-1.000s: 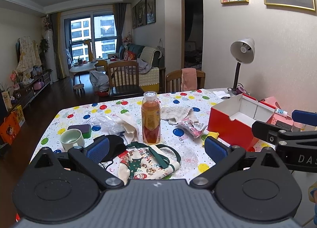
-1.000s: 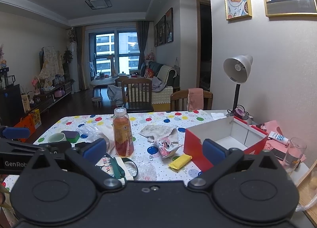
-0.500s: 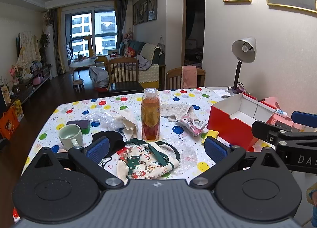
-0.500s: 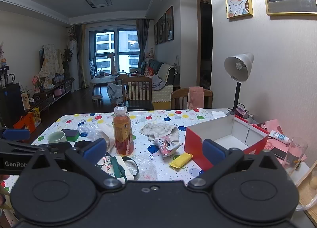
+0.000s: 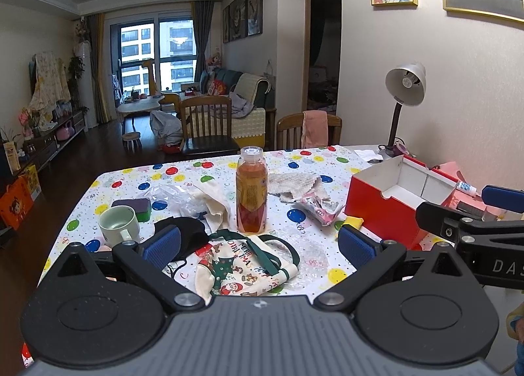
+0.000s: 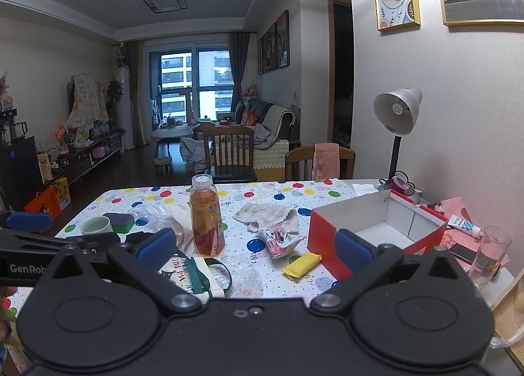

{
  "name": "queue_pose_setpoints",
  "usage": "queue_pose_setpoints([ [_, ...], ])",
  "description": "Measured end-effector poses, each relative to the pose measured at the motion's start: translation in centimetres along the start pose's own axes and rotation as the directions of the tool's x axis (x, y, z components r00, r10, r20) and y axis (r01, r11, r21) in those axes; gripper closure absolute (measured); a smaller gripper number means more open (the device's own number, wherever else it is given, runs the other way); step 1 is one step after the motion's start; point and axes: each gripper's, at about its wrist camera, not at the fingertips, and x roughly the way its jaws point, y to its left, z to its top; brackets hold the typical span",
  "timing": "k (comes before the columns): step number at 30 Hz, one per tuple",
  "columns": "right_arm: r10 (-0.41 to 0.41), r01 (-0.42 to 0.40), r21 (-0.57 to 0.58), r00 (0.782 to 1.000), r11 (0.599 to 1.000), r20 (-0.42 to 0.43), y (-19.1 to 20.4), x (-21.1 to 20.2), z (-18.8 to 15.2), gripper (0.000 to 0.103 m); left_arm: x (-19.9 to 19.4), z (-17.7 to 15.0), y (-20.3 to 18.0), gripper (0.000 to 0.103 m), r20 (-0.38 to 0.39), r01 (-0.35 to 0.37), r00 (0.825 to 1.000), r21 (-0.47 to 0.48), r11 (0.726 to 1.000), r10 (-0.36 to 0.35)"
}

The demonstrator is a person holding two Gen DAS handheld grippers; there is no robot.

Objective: Organize soft objects

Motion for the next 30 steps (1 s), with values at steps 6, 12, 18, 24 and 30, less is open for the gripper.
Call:
queue_pose_setpoints([
  [6, 0.000, 0.000, 0.001, 1.000, 1.000, 0.000, 0.0, 0.0, 0.0, 0.000, 0.0, 0.0, -0.1, 0.000, -0.001, 0.001, 1.000, -0.002, 1.000, -0.001],
  [12, 0.005, -0.005, 0.001, 1.000, 1.000, -0.001, 0.3, 0.1, 0.0, 0.000, 0.0, -0.1, -0.1, 0.000, -0.010, 0.003, 1.000, -0.016, 1.000, -0.003],
  [18, 0.017, -0.017, -0.003, 1.000, 1.000, 0.000, 0.4, 0.2, 0.0, 0.000, -0.1, 0.1, 0.0, 0.000, -0.002, -0.007, 1.000, -0.026, 1.000, 0.007],
  [24, 0.031, -0.031, -0.009, 1.000, 0.999, 0.003, 0.2, 0.6, 0.2, 0.000, -0.1, 0.2, 0.4, 0.000, 0.004, -0.012, 1.000, -0.042, 0.999, 0.012],
  [30, 0.045, -0.045, -0.026, 0.999, 0.999, 0.019, 0.4, 0.8, 0.5, 0.000, -0.2, 0.2, 1.1, 0.000, 0.030, -0.030, 0.999, -0.048, 0.998, 0.031],
])
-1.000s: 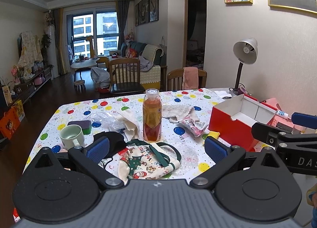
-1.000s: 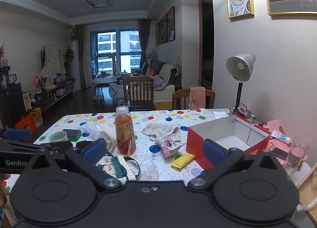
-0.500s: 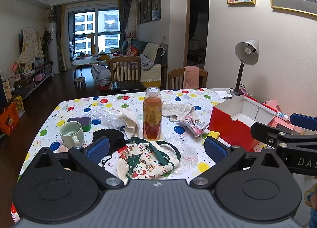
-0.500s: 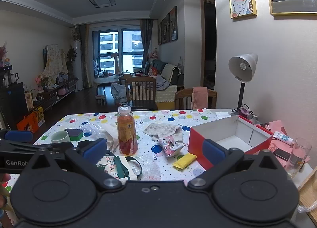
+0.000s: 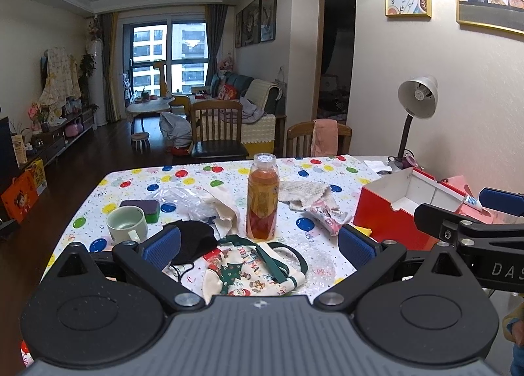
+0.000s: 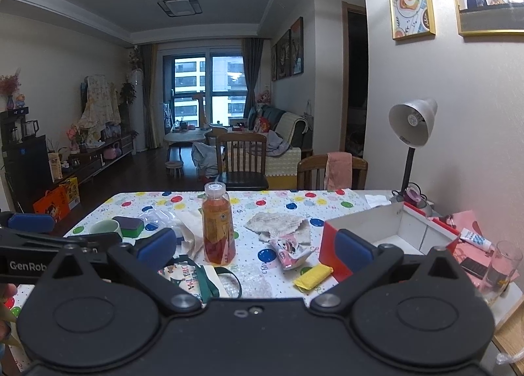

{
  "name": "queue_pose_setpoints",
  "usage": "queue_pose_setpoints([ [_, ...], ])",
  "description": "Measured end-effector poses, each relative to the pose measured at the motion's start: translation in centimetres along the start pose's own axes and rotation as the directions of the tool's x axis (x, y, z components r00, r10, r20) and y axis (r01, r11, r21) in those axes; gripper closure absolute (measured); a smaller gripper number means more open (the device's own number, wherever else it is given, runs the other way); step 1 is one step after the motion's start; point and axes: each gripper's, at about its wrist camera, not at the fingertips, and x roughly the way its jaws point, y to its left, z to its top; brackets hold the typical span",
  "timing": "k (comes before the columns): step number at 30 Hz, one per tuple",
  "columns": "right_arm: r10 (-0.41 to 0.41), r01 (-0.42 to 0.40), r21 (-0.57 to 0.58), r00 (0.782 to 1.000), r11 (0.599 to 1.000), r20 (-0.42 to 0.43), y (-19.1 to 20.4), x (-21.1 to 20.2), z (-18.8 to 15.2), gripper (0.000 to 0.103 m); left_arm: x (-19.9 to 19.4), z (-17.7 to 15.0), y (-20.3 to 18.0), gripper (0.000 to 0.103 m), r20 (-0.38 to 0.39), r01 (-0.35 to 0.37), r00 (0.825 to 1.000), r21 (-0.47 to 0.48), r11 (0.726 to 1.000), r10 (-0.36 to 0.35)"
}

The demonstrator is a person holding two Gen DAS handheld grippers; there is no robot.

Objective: Organize soft objects

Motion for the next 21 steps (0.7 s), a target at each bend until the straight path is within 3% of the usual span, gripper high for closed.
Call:
queue_pose_setpoints([
  [6, 0.015, -0.015, -0.014, 1.000, 1.000, -0.001, 0.6, 1.1, 0.2, 0.000, 1.4, 0.6, 2.4, 0.000, 0.015, -0.028, 0.999, -0.044, 0.999, 0.029],
  [11, 0.005, -0.006, -0.009, 1.000, 1.000, -0.022, 1.2, 3.2, 0.7, 0.000, 4.6, 0.6, 6.2, 0.000, -0.061, -0.099, 0.994, -0.117, 0.988, 0.092],
  [14, 0.001, -0.002, -0.013, 0.999, 1.000, -0.046, 1.5, 4.9, 0.7, 0.000, 6.6, 0.2, 8.3, 0.000, -0.099, -0.165, 0.983, -0.108, 0.980, 0.155],
  [21, -0.023, 0.019, -0.024, 0.986, 1.000, -0.165, 2.3, 9.7, -1.3, 0.000, 11.6, -1.7, 13.0, 0.000, -0.226, -0.248, 0.950, -0.123, 0.961, 0.217],
])
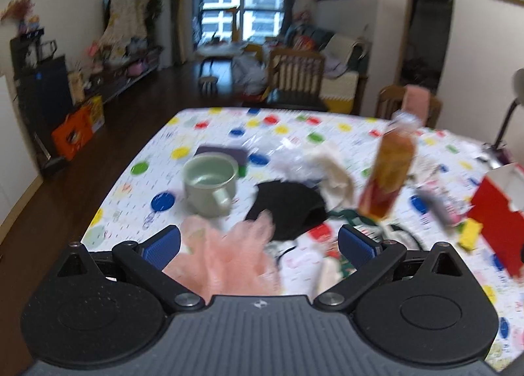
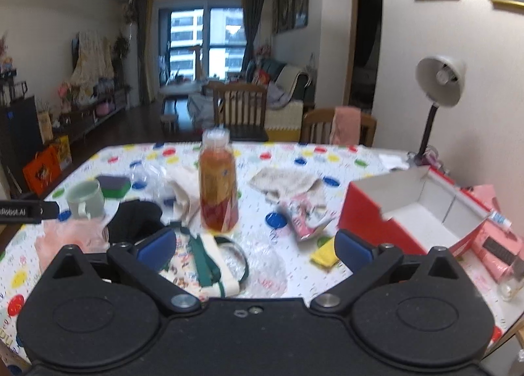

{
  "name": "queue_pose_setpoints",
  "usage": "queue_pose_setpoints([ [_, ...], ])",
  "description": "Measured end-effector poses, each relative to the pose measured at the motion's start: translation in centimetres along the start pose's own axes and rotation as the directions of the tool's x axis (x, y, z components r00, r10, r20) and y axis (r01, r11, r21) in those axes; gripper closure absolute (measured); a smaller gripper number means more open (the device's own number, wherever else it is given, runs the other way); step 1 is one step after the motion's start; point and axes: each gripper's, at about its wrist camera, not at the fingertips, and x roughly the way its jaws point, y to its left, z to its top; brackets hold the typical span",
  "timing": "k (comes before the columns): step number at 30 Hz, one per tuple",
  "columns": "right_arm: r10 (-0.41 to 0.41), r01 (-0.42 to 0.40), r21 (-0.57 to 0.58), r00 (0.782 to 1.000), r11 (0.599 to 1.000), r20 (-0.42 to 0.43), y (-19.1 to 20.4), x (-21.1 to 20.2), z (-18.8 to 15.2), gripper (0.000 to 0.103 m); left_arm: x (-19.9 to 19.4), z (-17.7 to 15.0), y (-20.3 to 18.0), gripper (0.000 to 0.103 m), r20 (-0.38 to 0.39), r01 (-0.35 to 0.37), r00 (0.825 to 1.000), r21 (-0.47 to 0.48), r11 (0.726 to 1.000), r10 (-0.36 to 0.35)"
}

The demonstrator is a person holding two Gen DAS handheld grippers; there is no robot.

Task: Organize soft objects
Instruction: 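Grasp the pink mesh bath puff with the left tool while the right grasps the Christmas tote bag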

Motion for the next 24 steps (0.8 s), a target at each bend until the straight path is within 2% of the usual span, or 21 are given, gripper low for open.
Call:
queue_pose_setpoints([
  [7, 0.036, -0.048, -0.078, 0.990, 0.996, -0.139, 2.8, 4.6, -2.2, 0.001, 4.5, -0.7, 1.5, 0.000, -0.090, -0.024, 0.996, 0.035, 0.999, 0.027],
  [11, 0.068, -0.097, -0.115, 0.970, 0.989, -0.232, 4.7, 7.1, -3.6, 0.003, 6.3, -0.9, 2.0, 0.000, -0.126, -0.024, 0.992, 0.048, 0.999, 0.030],
  [18, 0.117, -0.150, -0.075, 0.934, 0.986, -0.337, 6.7, 10.5, -4.5, 0.007, 8.5, -1.1, 2.8, 0.000, -0.181, 0.010, 0.983, 0.051, 0.999, -0.001],
  [21, 0.157, -0.170, 0.004, 0.899, 0.985, -0.408, 7.0, 12.7, -4.5, 0.011, 9.3, -1.0, 2.9, 0.000, -0.195, 0.032, 0.981, 0.056, 0.998, -0.020],
  [24, 0.202, -0.157, 0.132, 0.848, 0.979, -0.490, 6.7, 14.9, -4.7, 0.014, 10.1, -1.1, 3.0, 0.000, -0.207, 0.047, 0.978, 0.062, 0.997, -0.033],
])
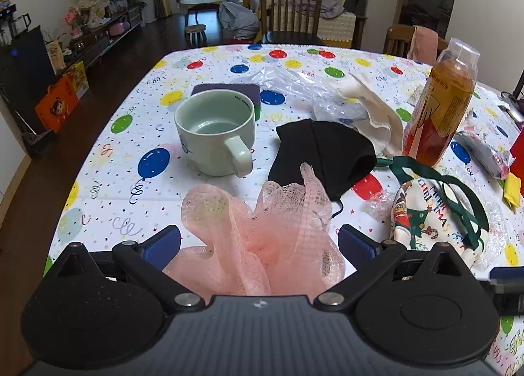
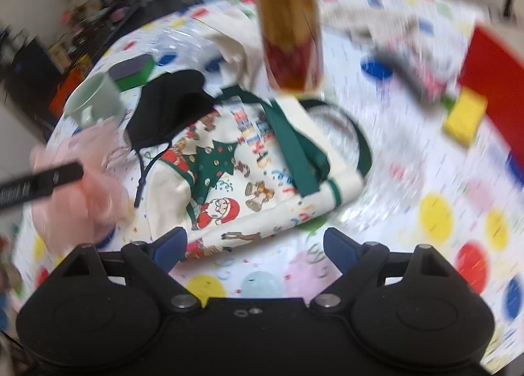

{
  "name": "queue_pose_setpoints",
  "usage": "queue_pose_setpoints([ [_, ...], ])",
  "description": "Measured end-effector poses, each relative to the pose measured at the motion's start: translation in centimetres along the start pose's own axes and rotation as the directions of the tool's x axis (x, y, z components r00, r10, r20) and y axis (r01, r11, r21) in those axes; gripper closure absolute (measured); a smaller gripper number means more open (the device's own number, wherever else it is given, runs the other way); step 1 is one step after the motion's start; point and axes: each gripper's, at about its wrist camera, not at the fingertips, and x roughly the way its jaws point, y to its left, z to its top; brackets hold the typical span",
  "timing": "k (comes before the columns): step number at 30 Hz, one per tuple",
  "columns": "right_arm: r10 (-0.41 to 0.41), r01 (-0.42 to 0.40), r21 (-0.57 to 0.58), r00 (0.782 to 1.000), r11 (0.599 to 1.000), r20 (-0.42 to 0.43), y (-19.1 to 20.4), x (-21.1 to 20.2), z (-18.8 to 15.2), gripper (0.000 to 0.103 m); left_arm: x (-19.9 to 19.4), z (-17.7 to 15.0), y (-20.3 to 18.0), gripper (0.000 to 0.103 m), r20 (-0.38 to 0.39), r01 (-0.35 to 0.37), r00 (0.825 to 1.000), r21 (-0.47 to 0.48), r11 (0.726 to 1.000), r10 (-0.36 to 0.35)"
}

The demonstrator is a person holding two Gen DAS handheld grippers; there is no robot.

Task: Organize soft objects
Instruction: 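Grasp the pink mesh bath puff with the left tool while the right grasps the Christmas tote bag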

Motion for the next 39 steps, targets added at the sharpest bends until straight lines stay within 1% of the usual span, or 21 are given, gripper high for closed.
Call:
queue_pose_setpoints([
  [3, 0.048, -0.035, 0.161, 0.996, 0.986, -0.079, -1.2, 1.8, 0.8, 0.021, 1.0, 0.0, 0.3, 0.000, -0.027, 0.022, 0.999, 0.004, 1.000, -0.022],
  [6, 0.114, -0.059, 0.354, 0.984, 0.933, -0.137, -2.8, 3.3, 1.0, 0.023, 1.8, -0.2, 0.4, 0.000, -0.063, 0.062, 0.996, 0.006, 0.998, -0.062],
  [8, 0.154, -0.080, 0.443, 0.979, 0.893, -0.134, -3.5, 3.7, 0.9, 0.026, 2.1, -0.3, 0.4, 0.000, -0.070, 0.071, 0.995, 0.016, 0.997, -0.070],
  [9, 0.164, -0.082, 0.476, 0.977, 0.876, -0.133, -3.7, 3.9, 0.8, 0.029, 2.2, -0.3, 0.3, 0.000, -0.072, 0.076, 0.995, 0.021, 0.997, -0.075],
  [10, 0.174, -0.086, 0.508, 0.976, 0.857, -0.129, -3.9, 3.9, 0.7, 0.034, 2.4, -0.3, 0.3, 0.000, -0.074, 0.081, 0.994, 0.026, 0.996, -0.079],
  [12, 0.185, -0.092, 0.546, 0.976, 0.833, -0.118, -4.2, 4.1, 0.7, 0.039, 2.7, -0.3, 0.3, 0.000, -0.079, 0.090, 0.993, 0.035, 0.995, -0.087],
  [13, 0.191, -0.094, 0.558, 0.974, 0.825, -0.118, -4.2, 4.2, 0.7, 0.041, 2.8, -0.3, 0.3, 0.000, -0.083, 0.095, 0.992, 0.038, 0.995, -0.091],
  [15, 0.173, -0.076, 0.562, 0.977, 0.824, -0.122, -4.0, 4.1, 0.9, 0.050, 3.1, -0.3, 0.3, 0.001, -0.085, 0.102, 0.992, 0.039, 0.994, -0.099],
  [17, 0.156, -0.058, 0.558, 0.979, 0.828, -0.129, -3.9, 4.2, 1.1, 0.065, 3.3, -0.3, 0.5, 0.001, -0.084, 0.109, 0.991, 0.038, 0.993, -0.105],
  [18, 0.147, -0.047, 0.559, 0.980, 0.828, -0.135, -3.7, 4.3, 1.3, 0.070, 3.4, -0.3, 0.6, 0.001, -0.080, 0.112, 0.991, 0.038, 0.993, -0.108],
  [19, 0.130, -0.031, 0.555, 0.982, 0.831, -0.140, -3.6, 4.2, 1.3, 0.076, 3.4, -0.3, 0.6, 0.006, -0.074, 0.115, 0.991, 0.041, 0.993, -0.112],
  [20, 0.119, -0.018, 0.552, 0.982, 0.833, -0.147, -3.5, 4.2, 1.5, 0.079, 3.4, -0.3, 0.6, 0.010, -0.073, 0.120, 0.990, 0.044, 0.992, -0.117],
  [22, 0.112, -0.006, 0.560, 0.981, 0.828, -0.156, -3.7, 4.4, 1.5, 0.084, 3.6, -0.4, 0.7, 0.027, -0.084, 0.122, 0.989, 0.048, 0.991, -0.118],
  [23, 0.109, -0.002, 0.565, 0.982, 0.825, -0.155, -3.8, 4.4, 1.5, 0.087, 3.6, -0.4, 0.7, 0.030, -0.088, 0.122, 0.989, 0.047, 0.991, -0.118],
  [24, 0.105, -0.001, 0.563, 0.983, 0.826, -0.153, -3.9, 4.2, 1.5, 0.088, 3.6, -0.4, 0.8, 0.034, -0.085, 0.122, 0.989, 0.046, 0.991, -0.118],
  [26, 0.088, 0.008, 0.549, 0.985, 0.836, -0.149, -3.7, 3.8, 1.6, 0.091, 3.4, -0.4, 1.0, 0.039, -0.075, 0.126, 0.990, 0.039, 0.991, -0.122],
  [28, 0.071, 0.016, 0.533, 0.987, 0.846, -0.142, -3.5, 3.5, 1.9, 0.093, 3.3, -0.4, 1.3, 0.050, -0.072, 0.127, 0.990, 0.027, 0.992, -0.125],
  [30, 0.059, 0.018, 0.519, 0.990, 0.855, -0.131, -3.5, 3.0, 2.0, 0.095, 3.3, -0.3, 1.4, 0.056, -0.076, 0.127, 0.989, 0.025, 0.992, -0.125],
  [31, 0.050, 0.021, 0.510, 0.991, 0.860, -0.126, -3.5, 2.6, 2.1, 0.097, 3.2, -0.2, 1.5, 0.063, -0.072, 0.130, 0.989, 0.023, 0.991, -0.128],
  [34, 0.025, 0.027, 0.490, 0.995, 0.871, -0.099, -3.7, 1.4, 2.3, 0.099, 2.7, -0.1, 1.6, 0.069, -0.067, 0.143, 0.988, 0.013, 0.990, -0.142],
  [39, -0.013, 0.027, 0.463, 0.999, 0.886, -0.035, -4.6, -1.1, 2.7, 0.102, 1.5, 0.1, 1.5, 0.070, -0.061, 0.168, 0.984, 0.018, 0.986, -0.167],
])
